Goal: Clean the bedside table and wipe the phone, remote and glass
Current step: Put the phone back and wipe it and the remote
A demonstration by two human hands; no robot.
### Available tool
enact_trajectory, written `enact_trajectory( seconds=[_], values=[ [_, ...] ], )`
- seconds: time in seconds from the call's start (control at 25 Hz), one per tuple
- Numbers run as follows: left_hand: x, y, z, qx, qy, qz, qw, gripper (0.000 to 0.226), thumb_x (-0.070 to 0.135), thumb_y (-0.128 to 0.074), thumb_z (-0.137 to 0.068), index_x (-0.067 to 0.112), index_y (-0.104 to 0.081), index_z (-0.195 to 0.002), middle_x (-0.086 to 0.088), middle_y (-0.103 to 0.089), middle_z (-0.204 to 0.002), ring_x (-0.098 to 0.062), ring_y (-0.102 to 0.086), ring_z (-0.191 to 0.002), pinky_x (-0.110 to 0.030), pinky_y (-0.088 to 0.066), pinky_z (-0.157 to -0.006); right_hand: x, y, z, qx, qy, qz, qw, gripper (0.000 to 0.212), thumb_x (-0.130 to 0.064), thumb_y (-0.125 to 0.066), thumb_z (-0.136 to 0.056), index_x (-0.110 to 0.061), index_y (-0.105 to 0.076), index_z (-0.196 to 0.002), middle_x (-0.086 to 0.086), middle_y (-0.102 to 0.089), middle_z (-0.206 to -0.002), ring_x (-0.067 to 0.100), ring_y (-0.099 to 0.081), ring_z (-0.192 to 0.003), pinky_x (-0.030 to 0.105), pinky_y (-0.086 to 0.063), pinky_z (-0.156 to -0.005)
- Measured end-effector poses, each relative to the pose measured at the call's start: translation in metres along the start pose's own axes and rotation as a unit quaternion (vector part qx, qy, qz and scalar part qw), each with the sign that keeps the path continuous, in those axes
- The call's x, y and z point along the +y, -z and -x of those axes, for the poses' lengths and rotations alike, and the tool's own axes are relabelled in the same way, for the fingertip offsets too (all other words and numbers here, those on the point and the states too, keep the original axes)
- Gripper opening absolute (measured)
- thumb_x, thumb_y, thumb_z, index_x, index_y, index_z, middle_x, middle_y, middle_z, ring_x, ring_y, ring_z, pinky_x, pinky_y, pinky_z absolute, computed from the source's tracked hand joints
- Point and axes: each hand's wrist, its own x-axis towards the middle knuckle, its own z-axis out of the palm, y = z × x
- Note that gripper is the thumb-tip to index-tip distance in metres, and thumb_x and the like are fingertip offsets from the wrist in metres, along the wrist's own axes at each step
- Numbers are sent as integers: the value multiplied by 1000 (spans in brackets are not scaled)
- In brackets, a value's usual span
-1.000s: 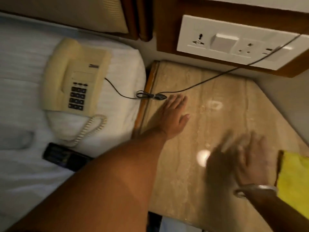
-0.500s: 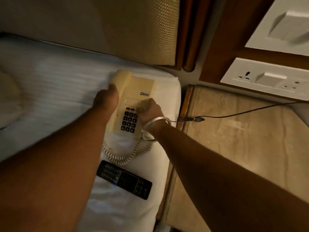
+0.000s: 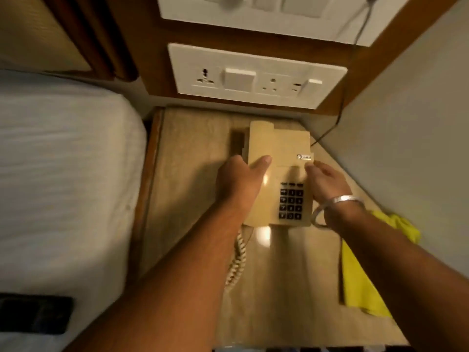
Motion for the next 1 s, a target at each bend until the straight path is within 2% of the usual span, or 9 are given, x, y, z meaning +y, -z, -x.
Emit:
enact_trajectory(
  seconds=[0.16,0.24,0.32,0.44,0.52,0.64,0.72,0.84,1.0],
  values=[
    [10,-47,-9,43,-16,-23,999,56,60,-57,-91,11,-63,-117,-4,-68,-104,-14,-58,-77,-23,-35,-49,34,33,-42,26,11,12,1000,38,-39,-46,-97,-21,-60,-127,1,-63,-123,23,-57,-109,42,-45,-100],
    [7,-55,-13,89,-68,-123,986,65,64,-50,-92,18,-51,-137,-9,-60,-134,-22,-62,-108,-30,-52,-70,81,54,-26,41,91,132,986,50,-44,-44,-96,-18,-50,-138,6,-52,-141,25,-49,-127,41,-37,-109],
    [5,-60,-19,125,-180,-232,948,74,65,-41,-94,27,-24,-156,-11,-27,-163,-32,-36,-144,-44,-48,-101,137,81,0,56,124,328,935,67,-56,-39,-90,-16,-39,-145,11,-38,-152,31,-34,-138,44,-29,-112],
    [10,-70,-32,84,-273,-294,912,74,67,-34,-94,37,-13,-158,-7,-2,-168,-38,-15,-152,-53,-40,-112,201,103,-1,41,118,499,858,82,-66,-31,-85,-15,-30,-149,13,-23,-158,47,-21,-141,56,-24,-111],
    [9,-74,-36,69,-273,-296,913,76,69,-33,-93,36,-12,-158,-7,5,-169,-37,-15,-152,-50,-42,-108,212,105,-17,62,169,448,876,69,-54,-30,-90,-13,-39,-145,12,-29,-156,50,-24,-138,61,-27,-109],
    [7,-74,-36,69,-285,-291,911,83,74,-29,-89,33,-11,-159,-8,8,-168,-37,-18,-152,-49,-46,-104,181,99,-19,190,141,151,960,57,-43,-31,-93,-14,-46,-140,6,-39,-147,39,-36,-136,47,-27,-115],
    [8,-69,-36,55,-307,-287,906,100,87,-15,-78,30,-12,-160,-10,6,-168,-37,-18,-152,-50,-44,-105,138,81,-6,122,222,84,964,57,-44,-29,-95,-16,-39,-144,8,-39,-147,28,-35,-137,31,-25,-117],
    [3,-69,-39,18,-338,-252,907,125,97,2,-65,17,-15,-160,-14,0,-168,-36,-20,-152,-51,-42,-106,88,34,-11,-67,352,358,862,64,-56,-15,-93,-26,-31,-147,6,-14,-160,29,-6,-148,36,-5,-119],
    [6,-79,-33,47,-323,-246,913,133,98,4,-63,9,-16,-159,-18,-4,-167,-39,-22,-150,-51,-42,-106,24,6,-105,-32,341,539,770,56,-47,-24,-99,-20,-33,-147,9,-13,-162,34,-10,-147,48,-13,-118]
  ],
)
